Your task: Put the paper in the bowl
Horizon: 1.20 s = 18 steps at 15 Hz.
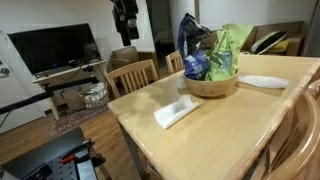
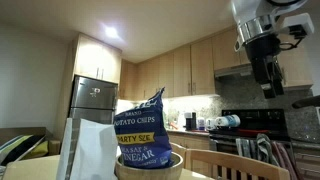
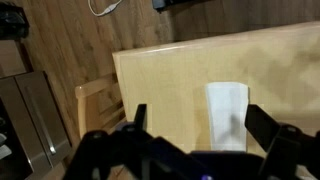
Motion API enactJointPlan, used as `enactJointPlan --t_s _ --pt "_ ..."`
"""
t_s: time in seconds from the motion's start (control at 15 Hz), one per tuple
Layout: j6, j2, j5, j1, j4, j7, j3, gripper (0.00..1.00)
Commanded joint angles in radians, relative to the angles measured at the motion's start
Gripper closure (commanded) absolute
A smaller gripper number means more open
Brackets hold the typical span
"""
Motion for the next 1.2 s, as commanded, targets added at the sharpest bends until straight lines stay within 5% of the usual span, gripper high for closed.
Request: enactJointPlan --t_s 0.0,0.67,1.13 --pt "-0.003 0.001 -0.005 0.015 0.002 0.004 -0.014 0.0" --pt "0.002 0.007 -0.015 0.029 0.001 -0.046 -0.016 0.0" --pt "0.061 0.009 -0.058 0.106 -0.003 -0.328 -0.019 0.0"
